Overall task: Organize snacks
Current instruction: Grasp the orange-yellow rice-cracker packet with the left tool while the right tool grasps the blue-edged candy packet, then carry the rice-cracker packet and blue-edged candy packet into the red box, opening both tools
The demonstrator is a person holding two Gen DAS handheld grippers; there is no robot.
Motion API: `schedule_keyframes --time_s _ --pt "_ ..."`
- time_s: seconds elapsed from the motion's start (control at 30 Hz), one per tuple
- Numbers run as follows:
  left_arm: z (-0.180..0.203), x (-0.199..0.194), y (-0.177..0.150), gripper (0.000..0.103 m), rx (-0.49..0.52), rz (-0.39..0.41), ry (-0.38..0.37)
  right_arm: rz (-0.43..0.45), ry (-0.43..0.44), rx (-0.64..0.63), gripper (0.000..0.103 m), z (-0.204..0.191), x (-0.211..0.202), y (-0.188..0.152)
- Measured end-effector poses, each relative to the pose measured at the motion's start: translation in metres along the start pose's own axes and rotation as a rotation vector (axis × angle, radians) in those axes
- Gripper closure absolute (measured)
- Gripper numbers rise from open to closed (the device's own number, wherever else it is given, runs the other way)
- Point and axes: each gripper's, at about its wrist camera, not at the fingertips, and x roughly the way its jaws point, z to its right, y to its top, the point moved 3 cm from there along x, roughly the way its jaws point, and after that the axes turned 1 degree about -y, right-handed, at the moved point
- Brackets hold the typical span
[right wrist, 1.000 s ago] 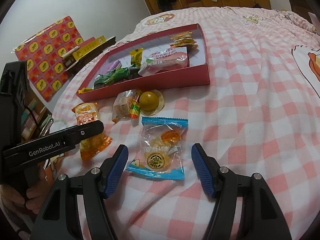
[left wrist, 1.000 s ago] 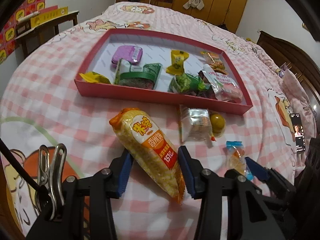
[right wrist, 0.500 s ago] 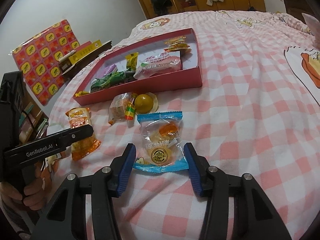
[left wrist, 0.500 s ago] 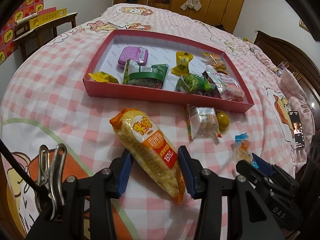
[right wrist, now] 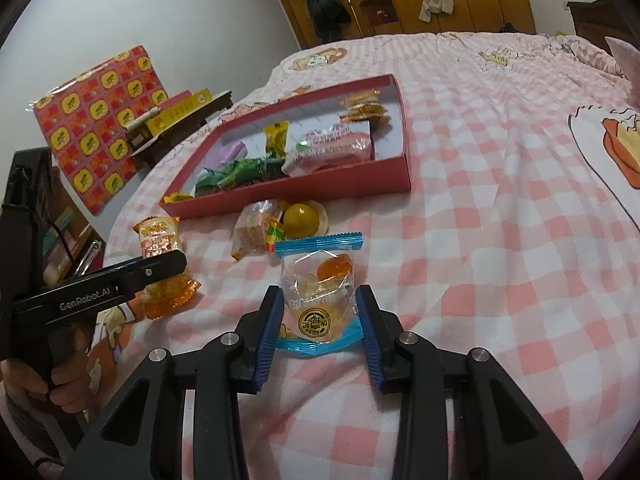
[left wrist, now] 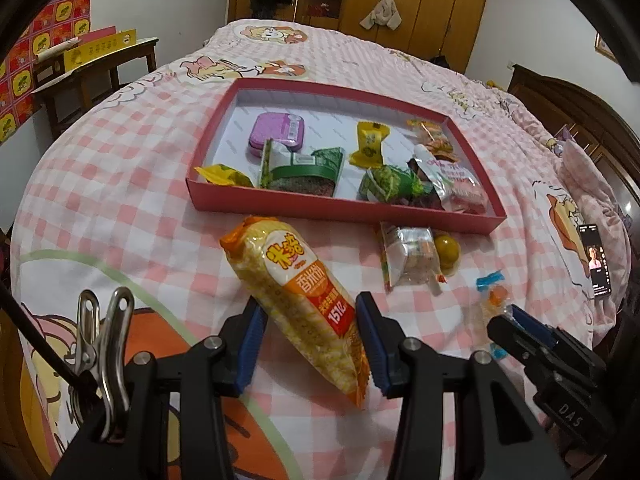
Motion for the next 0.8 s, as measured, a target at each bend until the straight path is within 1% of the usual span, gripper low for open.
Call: schedule_keyframes --time_s 0.27,0.3,0.33,0.6,0.63,0.67,0.7,0.8 --pt "-0.004 -0.006 0.004 0.056 -0.006 0.019 0.005 0.015 0.017 0.009 0.070 -0.001 -0.008 0.004" --pt "-0.003 -0.008 0.005 0.056 -0.006 0.020 0.003 0.017 0.017 0.008 0.070 -0.001 -0.008 0.005" --pt "-0.003 -0.008 0.006 0.059 -0.008 0.020 -0.002 0.019 0.018 0.006 0.071 -0.002 -0.009 0.006" --pt "-0.002 -0.017 0.012 0.061 -0.010 0.036 -0.037 0.054 0.019 -0.015 0.072 -0.007 -0.018 0.015" --pt "-0.002 -0.017 0.013 0.062 -0.012 0.036 -0.043 0.057 0.021 -0.019 0.072 -0.009 -0.019 0.018" --pt "-0.003 -0.018 0.014 0.066 -0.015 0.036 -0.048 0.060 0.022 -0.021 0.072 -0.010 -0.020 0.019" --pt "-0.004 -0.018 0.015 0.071 -0.018 0.035 -0.054 0.062 0.023 -0.022 0.072 -0.011 -0.020 0.021" --pt "-0.007 -0.019 0.017 0.072 -0.023 0.035 -0.064 0.071 0.027 -0.030 0.072 -0.013 -0.022 0.027"
